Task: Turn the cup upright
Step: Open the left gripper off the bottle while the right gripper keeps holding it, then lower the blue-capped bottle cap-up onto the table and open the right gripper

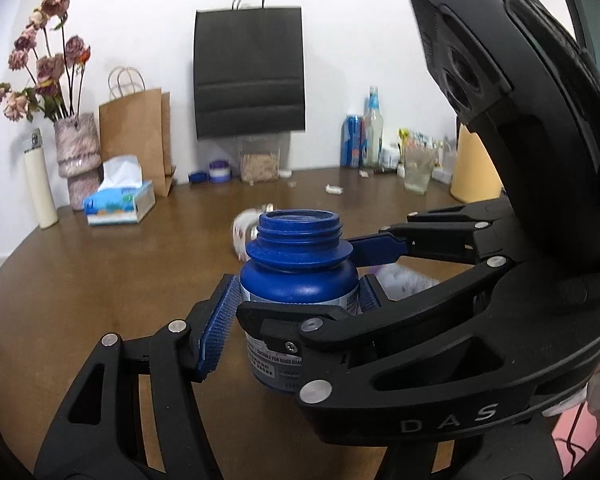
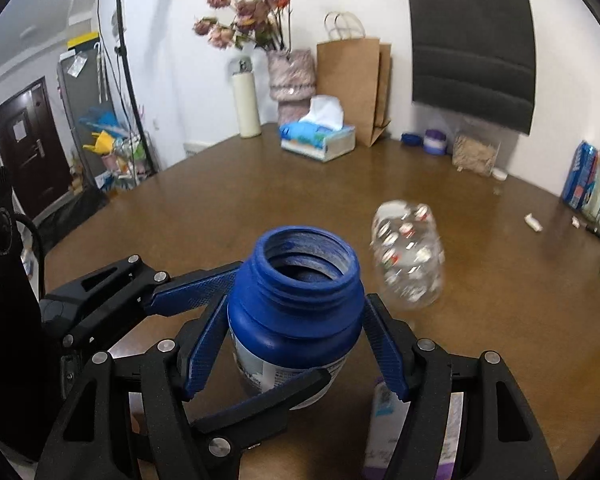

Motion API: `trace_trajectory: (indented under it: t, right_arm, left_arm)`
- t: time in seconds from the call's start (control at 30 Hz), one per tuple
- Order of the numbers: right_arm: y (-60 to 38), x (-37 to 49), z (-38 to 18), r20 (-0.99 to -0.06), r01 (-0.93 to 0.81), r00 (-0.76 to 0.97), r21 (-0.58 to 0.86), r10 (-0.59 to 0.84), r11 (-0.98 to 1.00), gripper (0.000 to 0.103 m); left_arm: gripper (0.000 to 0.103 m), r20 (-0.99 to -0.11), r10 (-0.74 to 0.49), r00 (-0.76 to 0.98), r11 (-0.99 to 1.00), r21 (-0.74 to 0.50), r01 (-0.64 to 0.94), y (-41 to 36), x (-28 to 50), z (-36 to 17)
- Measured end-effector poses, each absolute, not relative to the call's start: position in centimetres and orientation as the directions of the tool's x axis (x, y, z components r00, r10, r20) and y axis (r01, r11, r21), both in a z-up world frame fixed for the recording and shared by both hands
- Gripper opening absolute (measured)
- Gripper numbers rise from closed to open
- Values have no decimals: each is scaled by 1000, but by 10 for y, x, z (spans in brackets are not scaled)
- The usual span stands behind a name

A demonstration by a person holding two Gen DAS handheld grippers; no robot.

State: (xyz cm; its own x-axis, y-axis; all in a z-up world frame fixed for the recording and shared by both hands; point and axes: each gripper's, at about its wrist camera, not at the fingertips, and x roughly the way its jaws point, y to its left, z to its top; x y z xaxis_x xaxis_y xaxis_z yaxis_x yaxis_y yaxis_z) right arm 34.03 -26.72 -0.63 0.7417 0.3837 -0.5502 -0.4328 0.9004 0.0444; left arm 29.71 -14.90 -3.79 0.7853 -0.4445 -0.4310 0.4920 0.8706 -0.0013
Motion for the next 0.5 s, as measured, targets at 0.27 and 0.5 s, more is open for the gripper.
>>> trace_trajectory:
  t: [0.27,0.5]
  right_arm:
    - [-246,332,-20,-547,-439,740,48,391,897,68]
    - [-241,327,-22,-543,-427,751,33,375,904,68]
  left_arm:
    - [58,-519,-421,744,870,0,492,-133,290,-44]
    - [60,-554,-426,715,868,-27,496,-123,287,-48]
